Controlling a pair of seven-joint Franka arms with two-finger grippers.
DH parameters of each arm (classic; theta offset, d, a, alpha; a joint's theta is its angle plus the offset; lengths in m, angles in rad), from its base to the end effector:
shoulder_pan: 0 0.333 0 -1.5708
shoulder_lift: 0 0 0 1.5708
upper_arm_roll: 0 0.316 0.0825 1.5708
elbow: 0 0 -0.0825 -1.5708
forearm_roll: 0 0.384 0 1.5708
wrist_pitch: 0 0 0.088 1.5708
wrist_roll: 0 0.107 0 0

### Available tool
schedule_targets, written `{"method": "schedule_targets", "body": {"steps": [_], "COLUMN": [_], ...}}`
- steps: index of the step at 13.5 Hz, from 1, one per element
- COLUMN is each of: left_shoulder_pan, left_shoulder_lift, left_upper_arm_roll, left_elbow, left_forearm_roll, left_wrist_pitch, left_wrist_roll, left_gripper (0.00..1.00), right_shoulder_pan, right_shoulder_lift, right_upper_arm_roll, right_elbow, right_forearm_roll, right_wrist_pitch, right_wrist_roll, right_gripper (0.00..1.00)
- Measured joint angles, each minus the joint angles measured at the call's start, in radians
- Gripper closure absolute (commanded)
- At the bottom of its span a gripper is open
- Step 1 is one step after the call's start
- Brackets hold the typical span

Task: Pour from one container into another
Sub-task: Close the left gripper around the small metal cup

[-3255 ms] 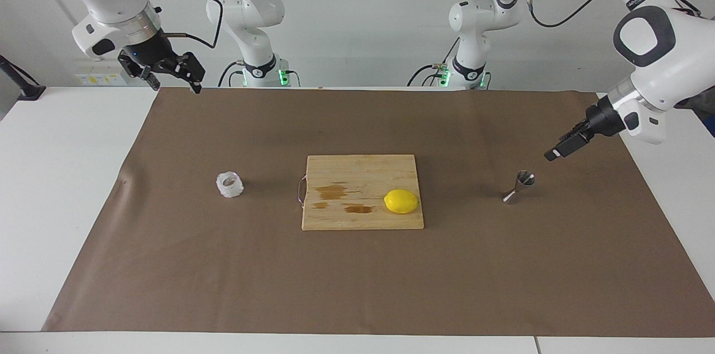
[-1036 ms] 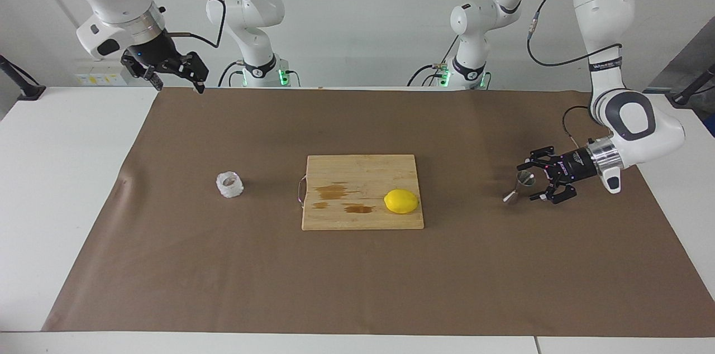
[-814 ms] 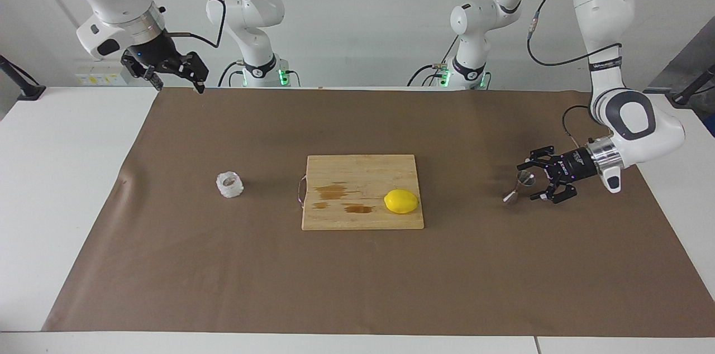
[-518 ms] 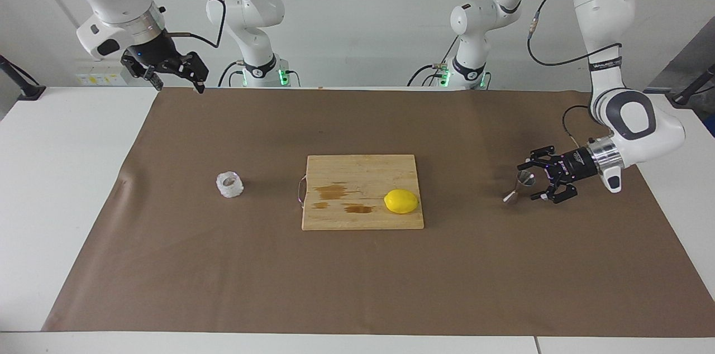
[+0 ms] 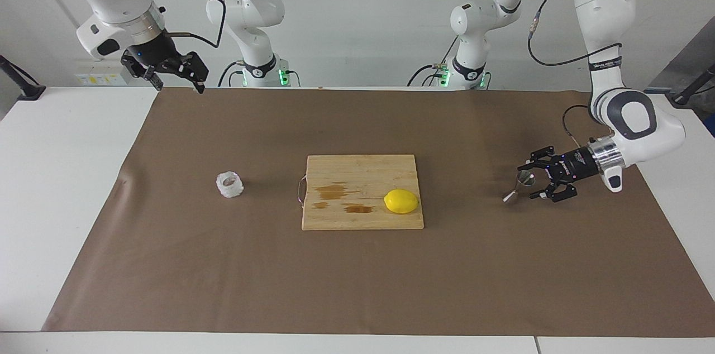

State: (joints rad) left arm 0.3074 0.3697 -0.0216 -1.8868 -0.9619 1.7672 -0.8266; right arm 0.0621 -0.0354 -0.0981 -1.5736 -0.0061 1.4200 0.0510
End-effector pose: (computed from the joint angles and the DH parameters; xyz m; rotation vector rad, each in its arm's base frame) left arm 0.5879 0.0985 0.3124 1.6193 1.6086 -0.8294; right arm 0.5268 -0.0207 0.6300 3.1296 -0.1367 -0.1856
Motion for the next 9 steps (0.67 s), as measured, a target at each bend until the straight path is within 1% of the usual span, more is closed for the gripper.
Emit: {"method": "schedule_targets", "body": {"steps": [4, 8, 9], "left_shoulder_pan": [0.000, 0.000, 0.000], "left_shoulder_lift": [-0.001, -0.003, -0.004], "left_upper_arm_roll": [0.000, -0.001, -0.001], "left_elbow": [-0.011, -0.013, -0.014], "left_forearm_roll": [-0.012, -0.024, -0.026], "left_wrist_pitch": [0.000, -0.011, -0.014], "left_wrist_roll": [0.000, 0.000, 0.000], "left_gripper": [0.23, 0.31, 0.31], "right_shoulder_pan": [0.000, 0.000, 0.000], "right_shoulder_lift": [0.000, 0.000, 0.000], "right_upper_arm_roll": [0.000, 0.000, 0.000], "right_elbow": [0.000, 0.000, 0.000], "right_forearm_roll": [0.000, 0.000, 0.000], "right_wrist_pitch": [0.000, 0.000, 0.000], "right_wrist_roll": [0.000, 0.000, 0.000], "right_gripper": [0.00, 0.00, 0.00]}}
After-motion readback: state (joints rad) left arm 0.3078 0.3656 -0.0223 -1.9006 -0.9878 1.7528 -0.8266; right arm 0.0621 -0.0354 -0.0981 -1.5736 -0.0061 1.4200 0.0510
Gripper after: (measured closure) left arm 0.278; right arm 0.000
